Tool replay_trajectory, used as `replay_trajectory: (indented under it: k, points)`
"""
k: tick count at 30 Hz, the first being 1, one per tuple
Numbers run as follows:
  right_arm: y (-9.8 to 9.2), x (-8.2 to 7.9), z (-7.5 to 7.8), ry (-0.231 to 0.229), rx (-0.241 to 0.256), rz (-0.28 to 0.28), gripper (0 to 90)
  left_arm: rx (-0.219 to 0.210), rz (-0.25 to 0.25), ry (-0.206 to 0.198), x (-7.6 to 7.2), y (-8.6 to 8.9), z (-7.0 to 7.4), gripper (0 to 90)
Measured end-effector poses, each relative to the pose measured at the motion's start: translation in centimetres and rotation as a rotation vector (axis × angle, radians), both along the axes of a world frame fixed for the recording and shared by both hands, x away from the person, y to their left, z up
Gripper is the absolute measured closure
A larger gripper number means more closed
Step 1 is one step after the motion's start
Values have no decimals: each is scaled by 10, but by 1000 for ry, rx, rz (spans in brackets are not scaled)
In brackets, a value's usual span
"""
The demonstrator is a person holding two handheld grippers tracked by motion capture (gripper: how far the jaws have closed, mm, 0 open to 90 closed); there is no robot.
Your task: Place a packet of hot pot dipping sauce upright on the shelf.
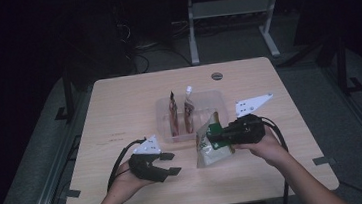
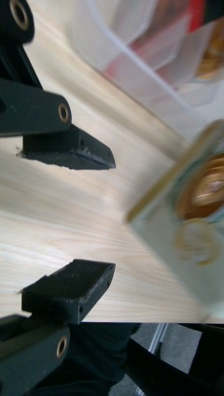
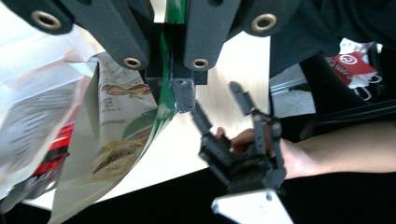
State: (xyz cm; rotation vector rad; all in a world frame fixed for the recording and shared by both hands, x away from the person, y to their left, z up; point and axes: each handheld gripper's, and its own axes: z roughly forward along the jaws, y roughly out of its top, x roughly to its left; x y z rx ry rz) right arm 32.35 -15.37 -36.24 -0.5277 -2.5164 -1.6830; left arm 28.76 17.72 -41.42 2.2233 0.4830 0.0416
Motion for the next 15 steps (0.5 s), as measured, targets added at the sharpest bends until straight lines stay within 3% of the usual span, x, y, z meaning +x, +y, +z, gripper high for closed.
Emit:
replay_trajectory:
  k: [8, 15]
  points:
    - [-6, 9, 19, -49, 6, -35, 900, 0, 57, -2, 1, 12, -6, 365]
    - [-12, 24, 32, -77, 6, -67, 900, -1, 78, -8, 3, 15, -9, 334]
